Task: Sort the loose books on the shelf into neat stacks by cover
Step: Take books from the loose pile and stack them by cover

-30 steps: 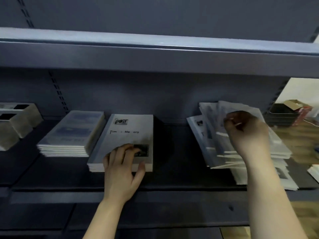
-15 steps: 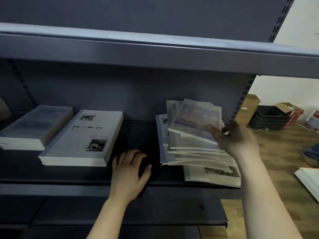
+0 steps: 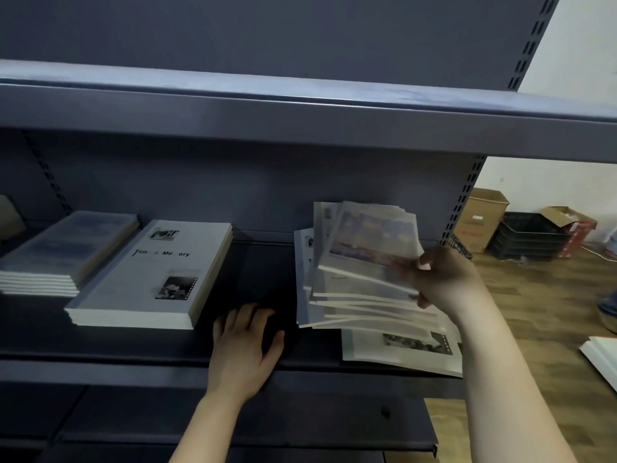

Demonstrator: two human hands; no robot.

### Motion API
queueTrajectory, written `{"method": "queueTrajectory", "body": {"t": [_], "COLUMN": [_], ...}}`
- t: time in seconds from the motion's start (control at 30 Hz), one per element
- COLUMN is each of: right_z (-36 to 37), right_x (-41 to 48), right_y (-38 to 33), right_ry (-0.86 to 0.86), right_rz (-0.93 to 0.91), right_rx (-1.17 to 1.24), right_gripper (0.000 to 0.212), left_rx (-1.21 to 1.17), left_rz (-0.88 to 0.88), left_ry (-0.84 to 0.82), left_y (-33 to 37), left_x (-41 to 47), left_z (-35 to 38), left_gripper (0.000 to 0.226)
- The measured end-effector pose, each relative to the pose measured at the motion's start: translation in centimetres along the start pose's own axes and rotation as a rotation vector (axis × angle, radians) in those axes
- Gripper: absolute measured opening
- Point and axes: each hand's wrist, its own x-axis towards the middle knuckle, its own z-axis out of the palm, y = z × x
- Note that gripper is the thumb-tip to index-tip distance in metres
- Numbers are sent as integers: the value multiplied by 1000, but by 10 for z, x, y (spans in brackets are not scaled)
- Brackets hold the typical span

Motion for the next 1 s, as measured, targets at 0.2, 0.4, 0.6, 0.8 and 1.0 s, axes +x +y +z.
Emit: {"method": "queueTrajectory", "body": {"t": [0.2, 0.4, 0.6, 0.8, 1.0], "right_z": [-5, -3, -8, -4, 10], "right_x": [6, 8, 9, 6, -2], "right_y": [10, 9, 12, 1, -14], "right_ry": [-6, 73, 50, 72, 126], "right_rz": [24, 64, 32, -12, -74], "right_rx": [304, 417, 371, 516, 657], "right_gripper": [45, 40, 25, 19, 19], "left_rx": [28, 50, 52, 31, 18], "left_rz": [-5, -6, -1, 25, 33], "left_ry": [14, 11, 17, 45, 87], "left_y": [0, 0, 1, 1, -7], "left_x": [0, 1, 0, 0, 1], "left_z": [1, 2, 1, -2, -17], "left_gripper": [44, 45, 45, 44, 43]}}
